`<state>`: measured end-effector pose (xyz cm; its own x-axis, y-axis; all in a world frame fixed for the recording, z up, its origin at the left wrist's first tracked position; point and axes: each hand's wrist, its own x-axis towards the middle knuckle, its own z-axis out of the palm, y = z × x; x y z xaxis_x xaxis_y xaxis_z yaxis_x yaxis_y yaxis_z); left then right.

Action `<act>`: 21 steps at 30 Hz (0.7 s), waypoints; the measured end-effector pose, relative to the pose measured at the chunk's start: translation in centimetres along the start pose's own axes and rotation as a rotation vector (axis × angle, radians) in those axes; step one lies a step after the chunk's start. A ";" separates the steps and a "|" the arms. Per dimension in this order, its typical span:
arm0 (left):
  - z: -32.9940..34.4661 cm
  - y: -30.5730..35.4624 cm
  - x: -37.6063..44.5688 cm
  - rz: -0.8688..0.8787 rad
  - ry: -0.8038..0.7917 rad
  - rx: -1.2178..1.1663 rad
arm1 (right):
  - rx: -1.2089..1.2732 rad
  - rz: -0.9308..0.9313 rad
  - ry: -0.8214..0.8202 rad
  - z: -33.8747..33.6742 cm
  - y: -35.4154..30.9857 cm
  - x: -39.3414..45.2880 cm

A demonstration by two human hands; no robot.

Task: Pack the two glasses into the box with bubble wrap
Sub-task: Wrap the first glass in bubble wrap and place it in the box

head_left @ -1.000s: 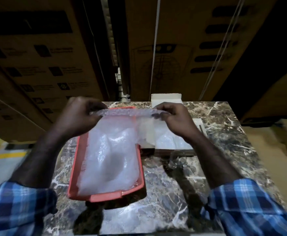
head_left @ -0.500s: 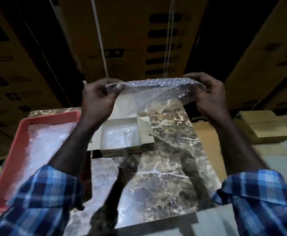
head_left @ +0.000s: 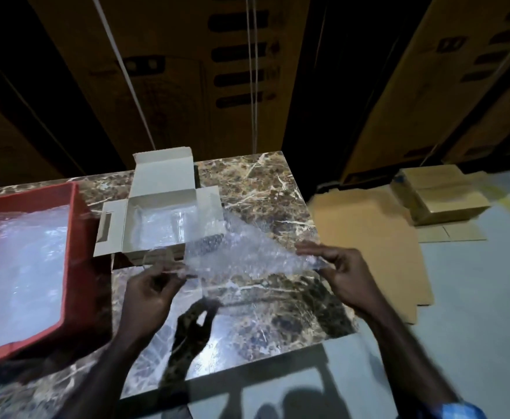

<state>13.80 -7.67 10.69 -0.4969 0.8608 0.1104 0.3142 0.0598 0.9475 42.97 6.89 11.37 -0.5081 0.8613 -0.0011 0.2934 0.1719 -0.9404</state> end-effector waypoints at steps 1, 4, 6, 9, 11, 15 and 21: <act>0.2 -0.7 -0.9 -0.010 -0.008 0.014 | 0.029 0.028 -0.007 0.2 0.7 -0.5; 0.5 -3.2 -3.2 -0.093 -0.027 0.022 | 0.083 0.165 -0.008 0.8 2.9 -2.2; 0.8 -4.2 -4.7 -0.154 -0.043 0.037 | 0.031 0.265 0.019 1.4 4.5 -3.1; 1.2 -4.5 -4.6 -0.202 -0.054 0.073 | -0.077 0.339 0.121 1.7 5.5 -2.7; 1.7 -3.8 -2.7 -0.180 -0.043 0.075 | -0.129 0.312 0.178 1.5 5.4 -1.6; 3.6 -0.9 3.1 0.014 -0.008 0.141 | 0.111 0.366 0.331 0.5 3.4 2.6; 5.1 2.9 11.6 0.126 0.062 0.011 | 0.383 0.294 0.400 -1.6 -2.1 8.6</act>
<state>13.12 5.08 13.20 -0.5020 0.8288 0.2472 0.3859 -0.0412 0.9216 39.23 14.73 13.91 -0.0860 0.9717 -0.2201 0.0259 -0.2187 -0.9755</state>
